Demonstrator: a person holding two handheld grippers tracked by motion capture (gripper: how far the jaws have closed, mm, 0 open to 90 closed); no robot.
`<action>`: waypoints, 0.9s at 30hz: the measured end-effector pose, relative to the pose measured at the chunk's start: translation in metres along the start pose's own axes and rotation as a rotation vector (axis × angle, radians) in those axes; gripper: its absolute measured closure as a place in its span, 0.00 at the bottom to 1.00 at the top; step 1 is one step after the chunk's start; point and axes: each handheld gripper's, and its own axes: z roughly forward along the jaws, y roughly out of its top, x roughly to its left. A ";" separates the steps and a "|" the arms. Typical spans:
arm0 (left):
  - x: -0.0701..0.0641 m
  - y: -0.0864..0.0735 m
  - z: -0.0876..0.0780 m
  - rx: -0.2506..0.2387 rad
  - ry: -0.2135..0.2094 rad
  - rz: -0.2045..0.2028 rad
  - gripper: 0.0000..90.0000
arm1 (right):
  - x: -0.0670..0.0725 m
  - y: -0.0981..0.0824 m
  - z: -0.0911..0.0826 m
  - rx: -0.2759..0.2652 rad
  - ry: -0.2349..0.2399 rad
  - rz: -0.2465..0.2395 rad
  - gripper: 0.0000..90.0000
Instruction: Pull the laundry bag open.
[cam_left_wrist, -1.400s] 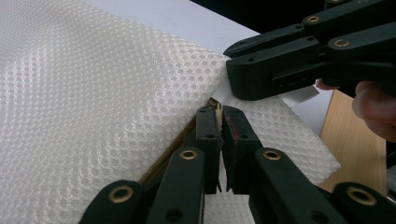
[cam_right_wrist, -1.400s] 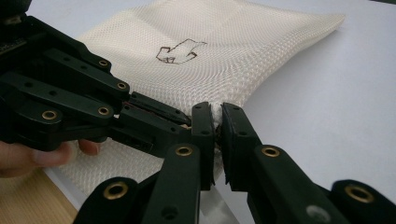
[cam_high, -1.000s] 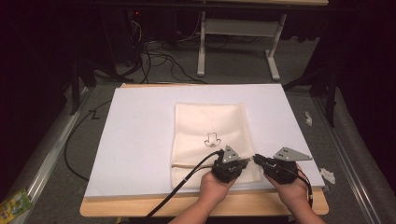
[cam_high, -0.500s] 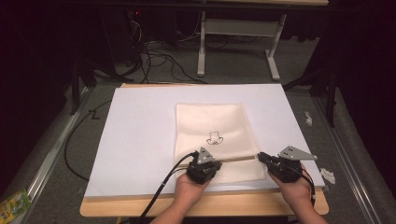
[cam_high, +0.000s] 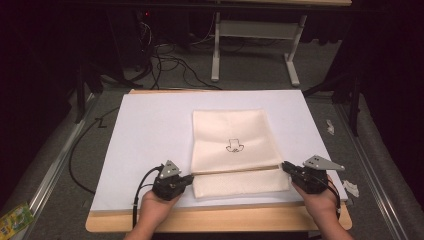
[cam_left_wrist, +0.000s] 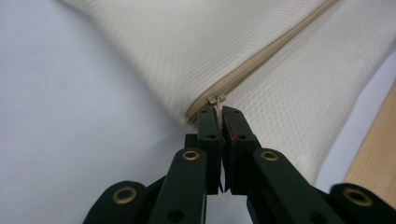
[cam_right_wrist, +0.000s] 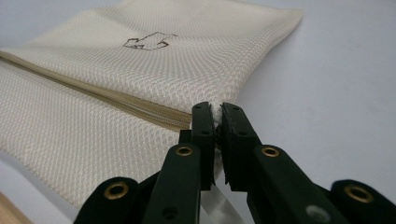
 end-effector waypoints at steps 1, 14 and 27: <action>0.005 0.000 -0.003 -0.016 0.000 -0.020 0.97 | -0.002 0.000 0.000 -0.005 -0.001 0.010 0.95; 0.009 -0.005 0.000 0.013 -0.027 -0.028 0.86 | -0.006 -0.009 0.006 0.032 -0.001 0.016 0.85; 0.040 -0.006 -0.043 -0.179 0.323 0.031 0.26 | -0.035 -0.011 -0.011 -0.055 -0.081 0.031 0.26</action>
